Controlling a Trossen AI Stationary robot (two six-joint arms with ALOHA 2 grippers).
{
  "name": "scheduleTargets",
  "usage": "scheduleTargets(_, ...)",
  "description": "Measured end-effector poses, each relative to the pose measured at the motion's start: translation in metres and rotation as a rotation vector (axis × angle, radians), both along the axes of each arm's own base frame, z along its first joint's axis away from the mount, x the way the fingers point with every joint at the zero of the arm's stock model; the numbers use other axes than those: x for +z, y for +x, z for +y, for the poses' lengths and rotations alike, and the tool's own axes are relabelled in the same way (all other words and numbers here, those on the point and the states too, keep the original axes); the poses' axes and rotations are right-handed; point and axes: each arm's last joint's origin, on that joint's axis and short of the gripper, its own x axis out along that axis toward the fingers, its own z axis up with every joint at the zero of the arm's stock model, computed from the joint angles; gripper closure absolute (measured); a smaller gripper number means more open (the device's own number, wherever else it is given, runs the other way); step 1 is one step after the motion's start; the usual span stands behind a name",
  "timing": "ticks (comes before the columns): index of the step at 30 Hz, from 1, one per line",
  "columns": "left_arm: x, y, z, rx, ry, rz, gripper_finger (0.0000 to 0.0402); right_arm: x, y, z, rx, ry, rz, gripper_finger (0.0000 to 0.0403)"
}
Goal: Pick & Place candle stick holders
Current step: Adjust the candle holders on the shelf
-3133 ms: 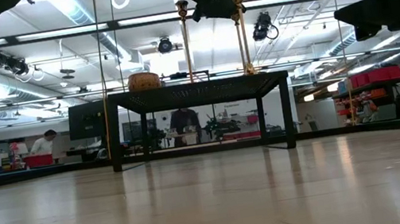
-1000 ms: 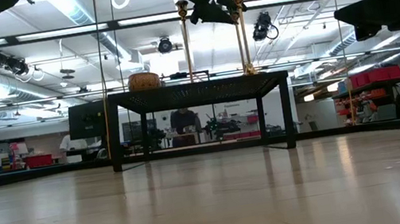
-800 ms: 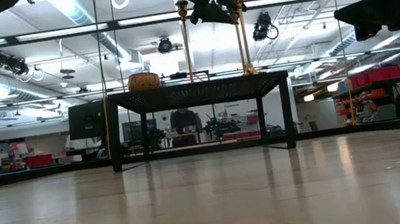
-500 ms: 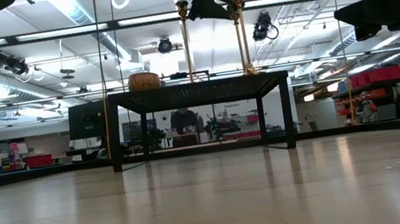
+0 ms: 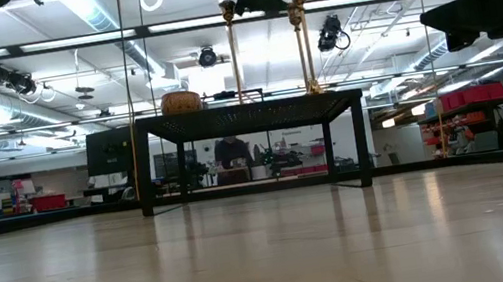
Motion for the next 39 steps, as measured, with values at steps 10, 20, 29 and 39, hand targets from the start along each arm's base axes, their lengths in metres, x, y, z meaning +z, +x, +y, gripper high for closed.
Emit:
scheduleTargets(10,0.025,-0.016,-0.005,0.011,0.035,-0.059,0.0106,0.000,0.000,0.000,0.000,0.000,0.000,0.0389)
scheduleTargets(20,0.028,-0.017,-0.007,-0.022,0.022,-0.083,0.0106,0.000,0.000,0.000,0.000,0.000,0.000,0.0389)
scheduleTargets(29,0.047,-0.031,-0.018,-0.011,0.039,-0.124,0.0106,0.000,0.000,0.000,0.000,0.000,0.000,0.0389)
scheduleTargets(39,0.059,-0.058,-0.026,0.093,0.043,-0.046,0.0106,0.000,0.000,0.000,0.001,0.000,0.000,0.0389)
